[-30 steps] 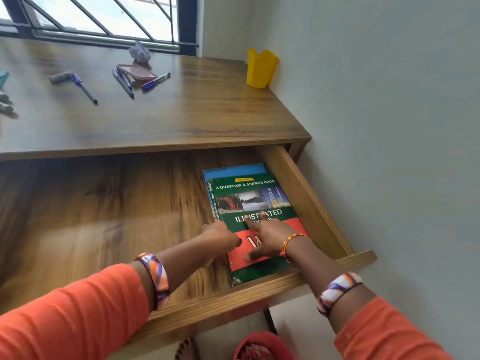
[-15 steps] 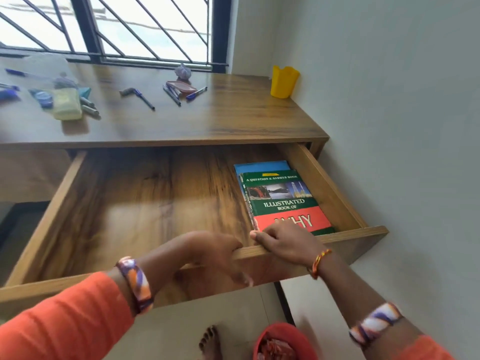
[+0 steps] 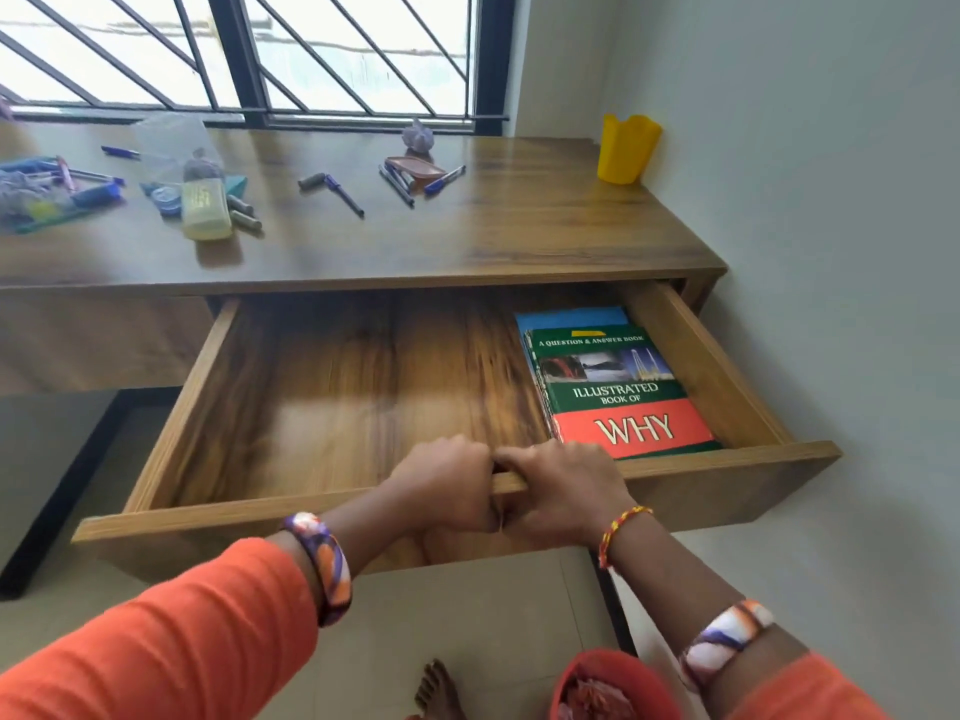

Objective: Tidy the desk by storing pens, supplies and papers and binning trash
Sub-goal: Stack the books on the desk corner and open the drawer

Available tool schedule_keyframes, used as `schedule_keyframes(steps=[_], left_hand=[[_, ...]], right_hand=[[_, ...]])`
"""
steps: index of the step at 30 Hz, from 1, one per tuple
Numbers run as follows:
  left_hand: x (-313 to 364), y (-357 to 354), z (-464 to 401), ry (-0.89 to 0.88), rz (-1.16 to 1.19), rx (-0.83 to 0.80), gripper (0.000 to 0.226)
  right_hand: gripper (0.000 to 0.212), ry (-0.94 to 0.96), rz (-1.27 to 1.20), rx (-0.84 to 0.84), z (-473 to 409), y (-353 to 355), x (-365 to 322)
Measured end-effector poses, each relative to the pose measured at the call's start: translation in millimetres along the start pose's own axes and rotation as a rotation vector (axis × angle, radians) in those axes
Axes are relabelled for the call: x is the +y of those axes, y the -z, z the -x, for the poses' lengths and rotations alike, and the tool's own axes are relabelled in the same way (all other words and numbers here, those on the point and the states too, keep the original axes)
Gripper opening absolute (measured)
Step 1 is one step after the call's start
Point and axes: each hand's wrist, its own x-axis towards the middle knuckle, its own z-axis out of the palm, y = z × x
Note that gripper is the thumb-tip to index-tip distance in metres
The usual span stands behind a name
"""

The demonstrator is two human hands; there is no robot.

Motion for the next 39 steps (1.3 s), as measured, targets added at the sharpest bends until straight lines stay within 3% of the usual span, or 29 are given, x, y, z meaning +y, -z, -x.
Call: schedule_keyframes(steps=[11, 13, 17, 21, 24, 27, 31, 35, 39], left_hand=[[-40.8, 33.1, -79.4, 0.065, 0.035, 0.091, 0.040], [-51.8, 34.0, -95.1, 0.056, 0.020, 0.210, 0.058], [-71.4, 44.2, -123.7, 0.037, -0.030, 0.332, 0.117], [-87.7, 53.1, -150.0, 0.062, 0.062, 0.366, 0.133], [-94.9, 54.3, -163.5, 0.067, 0.026, 0.366, 0.127], [-100.4, 58.2, -168.8, 0.033, -0.049, 0.455, 0.116], [-109.6, 63.6, -179.8, -0.010, -0.160, 0.607, 0.088], [-110.4, 71.5, -191.0, -0.042, -0.205, 0.641, 0.057], [-111.5, 76.1, -198.7, -0.059, -0.202, 0.650, 0.055]], right_hand=[[0.058, -0.021, 0.059, 0.009, -100.4, 3.0, 36.0], [0.075, -0.014, 0.066, 0.068, -117.7, -0.6, 42.8], [0.111, -0.032, 0.073, 0.099, -149.0, 0.2, 54.5], [0.120, -0.064, 0.060, 0.106, -176.2, 4.7, 63.3], [0.121, -0.069, 0.051, 0.097, -193.6, 5.3, 65.9], [0.126, -0.050, 0.164, 0.284, -206.2, 1.1, 69.7], [0.107, -0.011, 0.182, 0.415, -224.6, 3.2, 78.2], [0.085, -0.026, 0.194, 0.492, -238.4, 8.2, 74.8], [0.076, -0.031, 0.228, 0.556, -246.2, 6.8, 79.5]])
